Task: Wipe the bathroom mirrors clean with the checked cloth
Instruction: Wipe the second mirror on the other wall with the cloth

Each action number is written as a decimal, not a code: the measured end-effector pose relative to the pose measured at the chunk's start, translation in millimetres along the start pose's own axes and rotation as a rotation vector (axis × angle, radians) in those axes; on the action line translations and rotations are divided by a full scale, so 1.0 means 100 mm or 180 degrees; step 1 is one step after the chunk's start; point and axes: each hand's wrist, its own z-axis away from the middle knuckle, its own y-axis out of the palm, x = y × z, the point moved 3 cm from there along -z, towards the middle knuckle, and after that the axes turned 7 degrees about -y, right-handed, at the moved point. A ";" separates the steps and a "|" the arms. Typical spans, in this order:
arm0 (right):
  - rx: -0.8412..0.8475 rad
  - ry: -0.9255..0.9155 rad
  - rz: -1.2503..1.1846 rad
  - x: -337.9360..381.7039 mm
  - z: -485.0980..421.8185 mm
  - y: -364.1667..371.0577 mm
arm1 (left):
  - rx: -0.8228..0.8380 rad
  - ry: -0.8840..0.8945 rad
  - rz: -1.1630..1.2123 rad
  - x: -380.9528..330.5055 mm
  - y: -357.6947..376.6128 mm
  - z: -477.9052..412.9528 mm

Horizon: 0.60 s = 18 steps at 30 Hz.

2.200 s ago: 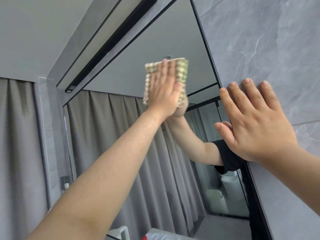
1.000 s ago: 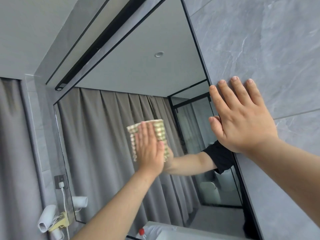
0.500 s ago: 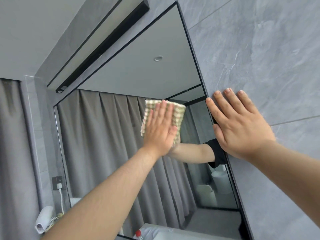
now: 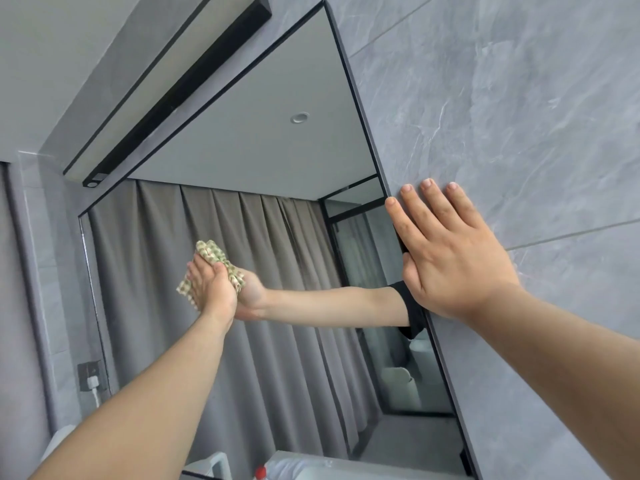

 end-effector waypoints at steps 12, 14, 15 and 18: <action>0.0021 -0.0022 0.0099 0.02 0.01 0.00 | 0.0331 0.2304 -0.0589 -1.04 0.22 0.99; 0.0008 -0.0038 0.0101 0.02 0.01 0.00 | 0.0402 0.3075 -0.0796 -1.13 0.26 1.26; 0.0011 -0.0038 0.0100 0.02 0.01 0.00 | 0.0454 0.3456 -0.0881 -1.14 0.28 1.40; 0.0049 -0.0020 0.0050 0.02 0.01 0.00 | 0.0592 0.4460 -0.1161 -0.98 0.35 1.82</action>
